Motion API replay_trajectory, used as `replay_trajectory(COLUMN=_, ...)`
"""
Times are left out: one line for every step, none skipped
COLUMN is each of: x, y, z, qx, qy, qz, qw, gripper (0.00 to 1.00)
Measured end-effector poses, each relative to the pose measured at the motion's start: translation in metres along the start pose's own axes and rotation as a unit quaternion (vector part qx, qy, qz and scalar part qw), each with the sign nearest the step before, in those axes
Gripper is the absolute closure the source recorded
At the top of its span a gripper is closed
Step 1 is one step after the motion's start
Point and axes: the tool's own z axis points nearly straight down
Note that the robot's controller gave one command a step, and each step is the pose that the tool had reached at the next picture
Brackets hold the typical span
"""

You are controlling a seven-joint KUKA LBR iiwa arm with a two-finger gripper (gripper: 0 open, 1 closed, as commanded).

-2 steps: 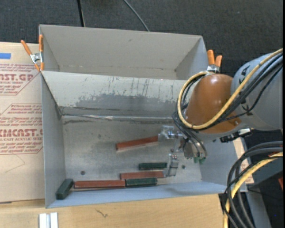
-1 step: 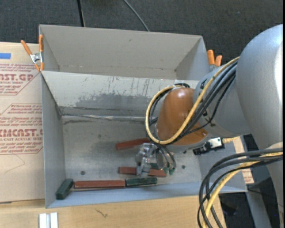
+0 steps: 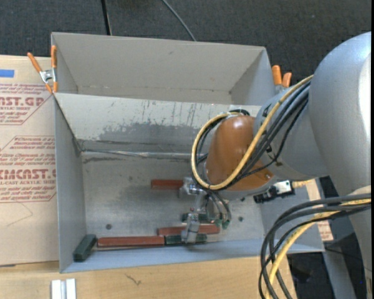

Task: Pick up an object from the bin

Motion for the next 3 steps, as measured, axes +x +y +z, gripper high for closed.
replay_trajectory(x=0.000, y=0.000, z=0.000, qx=0.000, qy=0.0004, qz=0.000, qw=1.0000, gripper=0.00)
replay_trajectory(x=0.000, y=-0.017, z=-0.001, qx=-0.001, qy=0.0006, qz=-0.090, qw=0.9959, gripper=0.00)
replay_trajectory(x=0.001, y=-0.048, z=-0.005, qx=0.000, qy=-0.0009, qz=-0.297, qw=0.9547, gripper=1.00)
